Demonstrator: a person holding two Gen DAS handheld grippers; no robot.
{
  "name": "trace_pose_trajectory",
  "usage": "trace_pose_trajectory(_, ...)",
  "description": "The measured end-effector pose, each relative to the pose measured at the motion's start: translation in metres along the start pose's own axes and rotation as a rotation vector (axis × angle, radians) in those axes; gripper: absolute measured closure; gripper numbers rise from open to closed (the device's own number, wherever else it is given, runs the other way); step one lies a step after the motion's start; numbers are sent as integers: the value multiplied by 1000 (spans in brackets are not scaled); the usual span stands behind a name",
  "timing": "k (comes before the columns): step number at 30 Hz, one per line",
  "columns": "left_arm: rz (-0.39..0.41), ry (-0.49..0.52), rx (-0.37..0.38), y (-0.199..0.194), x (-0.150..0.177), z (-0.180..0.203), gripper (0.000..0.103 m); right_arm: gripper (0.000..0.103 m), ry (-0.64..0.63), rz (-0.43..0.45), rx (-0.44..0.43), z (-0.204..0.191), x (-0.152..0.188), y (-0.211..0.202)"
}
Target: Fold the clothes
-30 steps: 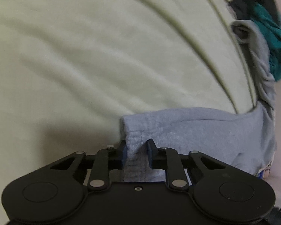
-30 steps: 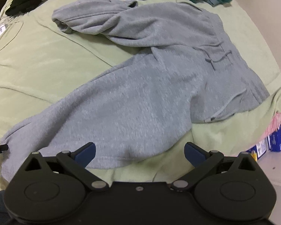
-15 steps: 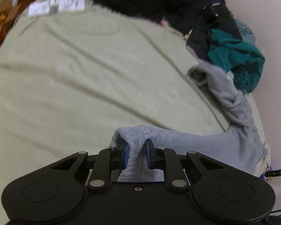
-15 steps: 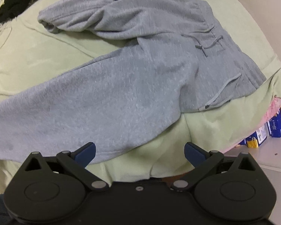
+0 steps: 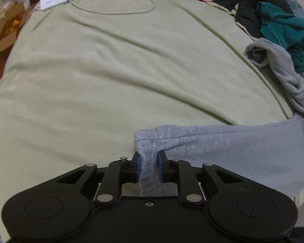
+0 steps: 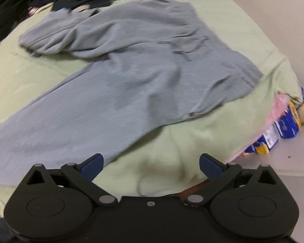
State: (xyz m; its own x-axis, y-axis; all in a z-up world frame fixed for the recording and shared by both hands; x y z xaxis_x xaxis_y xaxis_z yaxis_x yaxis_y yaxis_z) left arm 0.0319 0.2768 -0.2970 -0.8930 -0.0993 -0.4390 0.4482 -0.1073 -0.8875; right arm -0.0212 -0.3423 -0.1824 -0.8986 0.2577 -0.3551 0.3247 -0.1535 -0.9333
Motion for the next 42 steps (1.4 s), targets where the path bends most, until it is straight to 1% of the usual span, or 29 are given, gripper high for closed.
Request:
trace_pose_trajectory(2, 17, -3, -22, -13, -6, 1, 85, 1, 43, 12, 8, 18, -1, -2)
trace_pose_trajectory(4, 28, 19, -32, -27, -10, 4, 85, 1, 87, 24, 16, 35, -1, -3)
trace_pose_trajectory(8, 27, 50, -77, -39, -11, 6, 85, 1, 191, 43, 6, 76, -3, 5)
trace_pose_trajectory(11, -10, 61, -121, -24, -5, 11, 84, 1, 264, 36, 2, 102, -3, 16)
trace_pose_trajectory(13, -35, 32, -156, -11, 1, 16, 81, 1, 278, 31, 2, 115, -5, 23)
trace_pose_trajectory(14, -49, 7, -175, -5, 4, 17, 79, 1, 282, 31, 0, 120, -6, 26)
trace_pose_trajectory(15, -60, -34, -193, 1, 6, 17, 75, 1, 285, 31, -2, 126, -7, 29)
trace_pose_trajectory(17, -86, -120, -212, 8, 9, 15, 70, 1, 294, 30, 0, 130, -8, 34)
trace_pose_trajectory(18, -108, -179, -231, 10, 11, 13, 66, 1, 310, 33, 8, 137, -13, 39)
trace_pose_trajectory(19, -121, -255, -246, 8, 15, 10, 58, 1, 326, 35, 16, 144, -17, 43)
trace_pose_trajectory(21, -112, -372, -233, 0, 22, 5, 45, 1, 374, 39, 19, 158, -25, 52)
trace_pose_trajectory(22, -100, -421, -229, -6, 27, 4, 45, 1, 398, 41, 10, 164, -30, 56)
trace_pose_trajectory(23, -94, -440, -230, -9, 29, 4, 45, 1, 418, 42, -9, 169, -35, 62)
trace_pose_trajectory(25, -72, -510, -259, -20, 40, 6, 43, 1, 443, 34, -37, 178, -45, 75)
trace_pose_trajectory(26, -70, -533, -270, -23, 44, 8, 43, 1, 448, 32, -39, 180, -50, 83)
trace_pose_trajectory(29, -73, -642, -306, -29, 66, 19, 41, 1, 480, 27, -49, 188, -61, 106)
trace_pose_trajectory(31, -74, -748, -336, -28, 85, 29, 41, 1, 517, 25, -60, 195, -67, 121)
trace_pose_trajectory(32, -73, -795, -339, -28, 91, 32, 41, 1, 536, 24, -65, 198, -69, 129)
trace_pose_trajectory(34, -68, -924, -326, -23, 105, 42, 41, 2, 563, 20, -70, 204, -71, 142)
trace_pose_trajectory(36, -61, -1018, -304, -17, 115, 51, 41, 6, 570, 15, -77, 207, -75, 150)
trace_pose_trajectory(38, -53, -1032, -287, -9, 115, 57, 41, 12, 570, 13, -83, 210, -78, 155)
trace_pose_trajectory(39, -54, -1027, -301, -5, 113, 59, 41, 16, 570, 12, -86, 211, -79, 157)
trace_pose_trajectory(40, -54, -1024, -314, -1, 112, 61, 41, 29, 570, 11, -89, 212, -80, 160)
trace_pose_trajectory(41, -56, -1030, -325, 0, 112, 61, 41, 41, 570, 11, -92, 213, -82, 162)
trace_pose_trajectory(42, -59, -1041, -340, 4, 113, 61, 41, 43, 570, 10, -95, 215, -83, 164)
Point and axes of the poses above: each gripper's, at about its wrist camera, not at the fingertips, and y roughly the way its jaws point, z to its right, x to its underside, the point moved 1 cm from there along y, roughly the way its jaws point, and after that the axes turned 7 degrees about z, right-handed, at the moved point
